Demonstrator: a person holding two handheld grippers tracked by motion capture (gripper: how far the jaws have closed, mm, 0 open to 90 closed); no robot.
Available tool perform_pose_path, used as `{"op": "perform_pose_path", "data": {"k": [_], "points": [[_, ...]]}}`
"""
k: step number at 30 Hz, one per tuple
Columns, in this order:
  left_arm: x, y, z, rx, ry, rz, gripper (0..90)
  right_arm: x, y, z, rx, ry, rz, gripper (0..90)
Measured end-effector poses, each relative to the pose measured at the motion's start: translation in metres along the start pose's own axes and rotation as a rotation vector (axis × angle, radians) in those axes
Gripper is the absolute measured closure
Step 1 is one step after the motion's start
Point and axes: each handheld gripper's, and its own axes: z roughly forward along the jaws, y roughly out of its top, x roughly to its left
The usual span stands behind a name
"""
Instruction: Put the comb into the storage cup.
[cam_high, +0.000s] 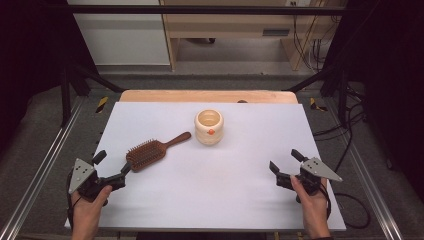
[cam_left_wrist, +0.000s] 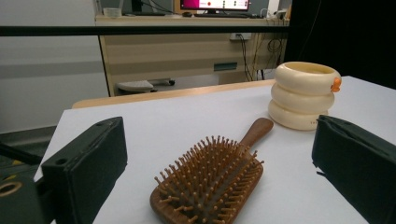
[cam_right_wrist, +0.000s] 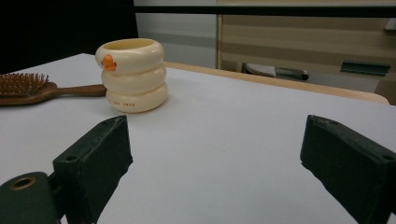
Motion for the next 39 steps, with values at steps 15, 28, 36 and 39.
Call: {"op": "perform_pose_path", "data": {"k": [15, 28, 36, 39], "points": [[-0.0031, -0.0027, 0.0048, 0.055, 0.018, -0.008, 7.4, 0.0009, -0.0024, 0.0020, 0.023, -0.001, 0.003, 8.5], [0.0016, -0.0049, 0.0042, 0.092, 0.069, -0.029, 21.8, 0.0007, -0.0037, 0.0027, 0.036, -0.003, 0.007, 8.7], [0.0033, -0.0050, 0.0029, 0.104, 0.086, -0.032, 33.1, 0.0011, -0.0039, 0.0030, 0.038, -0.004, 0.007, 8.7], [0.0029, -0.0050, 0.0028, 0.111, 0.084, -0.029, 40.6, 0.0011, -0.0039, 0.0030, 0.038, -0.005, 0.006, 8.8]]}}
